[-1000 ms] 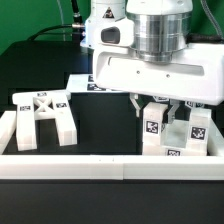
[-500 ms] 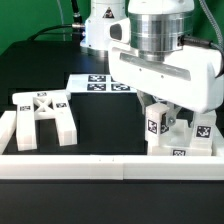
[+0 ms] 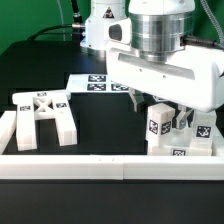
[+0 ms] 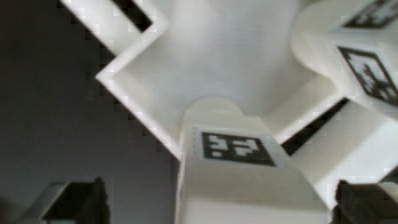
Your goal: Assemble chair
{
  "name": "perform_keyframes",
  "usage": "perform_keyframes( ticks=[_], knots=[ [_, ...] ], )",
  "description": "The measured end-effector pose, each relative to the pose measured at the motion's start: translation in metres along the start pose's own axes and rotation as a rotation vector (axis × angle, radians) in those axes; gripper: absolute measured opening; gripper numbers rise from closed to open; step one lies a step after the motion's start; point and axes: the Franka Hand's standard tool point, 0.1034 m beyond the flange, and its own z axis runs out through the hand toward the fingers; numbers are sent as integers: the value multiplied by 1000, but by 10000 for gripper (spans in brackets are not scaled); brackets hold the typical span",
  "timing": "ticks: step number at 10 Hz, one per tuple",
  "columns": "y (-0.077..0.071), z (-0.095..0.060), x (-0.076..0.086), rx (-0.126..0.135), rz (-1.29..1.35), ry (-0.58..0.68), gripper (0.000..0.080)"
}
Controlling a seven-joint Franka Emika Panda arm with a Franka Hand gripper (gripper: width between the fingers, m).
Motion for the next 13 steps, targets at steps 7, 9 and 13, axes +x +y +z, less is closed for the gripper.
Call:
perform_keyframes(
  ticks=[7,9,13],
  knots=[
    [2,0,2,-21,-611,7,648],
    [2,-1,3,-33,-736,10,648],
    [3,-1,4,-46,-923,10,648]
  ],
)
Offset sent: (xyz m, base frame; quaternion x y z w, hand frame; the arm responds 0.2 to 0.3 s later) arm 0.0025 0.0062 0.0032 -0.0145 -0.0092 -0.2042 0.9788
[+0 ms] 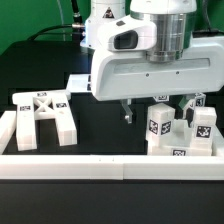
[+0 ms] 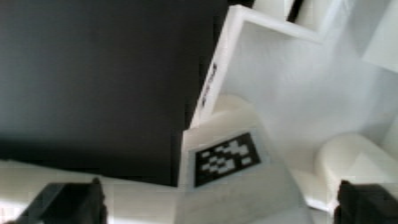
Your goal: Assemble chair
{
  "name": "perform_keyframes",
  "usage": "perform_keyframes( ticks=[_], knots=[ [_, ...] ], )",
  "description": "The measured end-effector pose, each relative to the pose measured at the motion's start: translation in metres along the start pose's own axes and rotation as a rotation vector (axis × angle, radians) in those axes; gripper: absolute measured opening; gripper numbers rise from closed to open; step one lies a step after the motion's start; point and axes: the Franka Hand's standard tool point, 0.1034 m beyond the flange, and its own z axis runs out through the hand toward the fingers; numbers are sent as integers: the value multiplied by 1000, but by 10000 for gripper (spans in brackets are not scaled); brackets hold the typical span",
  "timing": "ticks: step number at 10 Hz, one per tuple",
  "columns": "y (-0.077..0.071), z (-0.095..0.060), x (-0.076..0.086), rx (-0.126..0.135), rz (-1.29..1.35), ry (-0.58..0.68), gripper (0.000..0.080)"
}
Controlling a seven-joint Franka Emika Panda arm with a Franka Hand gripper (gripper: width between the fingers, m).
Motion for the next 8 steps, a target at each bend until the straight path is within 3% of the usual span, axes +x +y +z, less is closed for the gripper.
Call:
perform_keyframes(
  ticks=[2,4,8],
  knots=[
    [0,0,0,0,5,0,638],
    [0,0,0,1,22,0,284],
    [1,1,0,5,227,0,288]
  ],
)
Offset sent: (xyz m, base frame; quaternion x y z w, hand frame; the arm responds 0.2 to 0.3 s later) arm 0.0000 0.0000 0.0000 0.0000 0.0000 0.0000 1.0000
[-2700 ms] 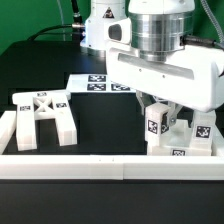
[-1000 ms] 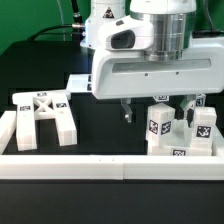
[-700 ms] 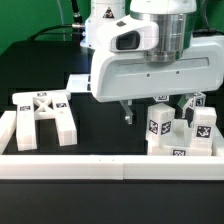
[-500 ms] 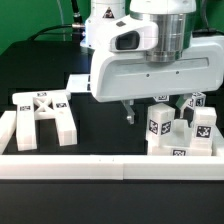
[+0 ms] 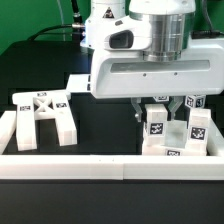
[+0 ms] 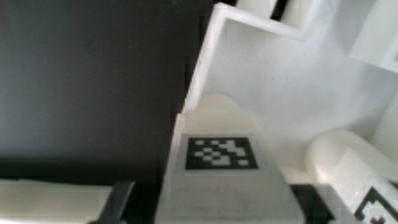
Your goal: Assemble chair
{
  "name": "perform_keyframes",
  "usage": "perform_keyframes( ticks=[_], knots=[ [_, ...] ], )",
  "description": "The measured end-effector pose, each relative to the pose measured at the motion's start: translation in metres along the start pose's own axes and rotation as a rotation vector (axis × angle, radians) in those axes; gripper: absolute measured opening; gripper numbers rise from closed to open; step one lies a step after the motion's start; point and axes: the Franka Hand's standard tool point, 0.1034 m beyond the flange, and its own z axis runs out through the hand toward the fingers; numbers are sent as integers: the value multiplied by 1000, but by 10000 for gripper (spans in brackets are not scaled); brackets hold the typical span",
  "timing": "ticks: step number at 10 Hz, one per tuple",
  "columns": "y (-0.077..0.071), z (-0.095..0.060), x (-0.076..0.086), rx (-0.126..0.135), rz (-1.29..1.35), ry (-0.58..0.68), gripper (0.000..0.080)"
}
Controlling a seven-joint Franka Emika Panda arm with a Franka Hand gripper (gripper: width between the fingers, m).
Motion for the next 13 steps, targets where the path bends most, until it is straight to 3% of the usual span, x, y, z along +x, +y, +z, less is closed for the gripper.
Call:
perform_keyframes(
  ticks=[4,10,12,13],
  knots=[
    [1,0,0,4,361,-1,288],
    [14,-1,-11,-24,753,-21,296],
    [14,-1,-12,-24,778,-24,334],
    [14,0,-12,-24,776,-24,528]
  ],
)
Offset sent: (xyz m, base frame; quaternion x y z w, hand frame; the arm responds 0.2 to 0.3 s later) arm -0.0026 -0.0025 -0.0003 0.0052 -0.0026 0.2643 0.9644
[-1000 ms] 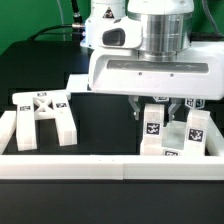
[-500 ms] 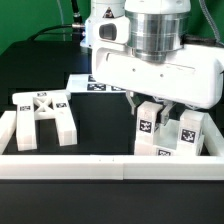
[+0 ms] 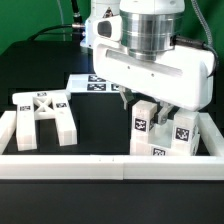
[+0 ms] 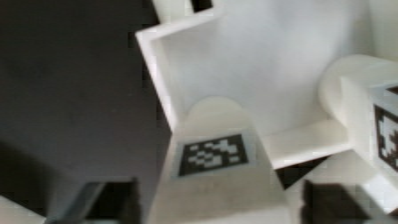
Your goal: Assemble chair
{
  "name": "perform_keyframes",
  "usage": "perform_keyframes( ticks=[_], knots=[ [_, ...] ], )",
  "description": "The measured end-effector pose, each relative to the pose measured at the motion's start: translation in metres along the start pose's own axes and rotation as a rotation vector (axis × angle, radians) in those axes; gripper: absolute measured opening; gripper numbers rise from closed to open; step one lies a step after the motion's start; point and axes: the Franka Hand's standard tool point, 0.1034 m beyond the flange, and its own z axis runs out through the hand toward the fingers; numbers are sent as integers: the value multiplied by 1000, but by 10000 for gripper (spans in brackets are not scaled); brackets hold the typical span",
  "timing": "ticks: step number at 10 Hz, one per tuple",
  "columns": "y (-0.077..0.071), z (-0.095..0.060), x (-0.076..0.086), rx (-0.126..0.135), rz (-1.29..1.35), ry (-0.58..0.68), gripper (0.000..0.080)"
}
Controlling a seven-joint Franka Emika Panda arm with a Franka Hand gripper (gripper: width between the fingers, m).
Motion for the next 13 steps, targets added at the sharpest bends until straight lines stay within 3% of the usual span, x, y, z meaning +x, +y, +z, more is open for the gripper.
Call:
perform_keyframes(
  ticks=[1,2,5,13],
  knots=[
    [0,0,0,0,-1,0,612],
    [-1,-2,0,2,-20,2,638],
    [-3,-15,-11,21,-79,10,649],
    [1,-13,-15,16,-77,4,649]
  ],
)
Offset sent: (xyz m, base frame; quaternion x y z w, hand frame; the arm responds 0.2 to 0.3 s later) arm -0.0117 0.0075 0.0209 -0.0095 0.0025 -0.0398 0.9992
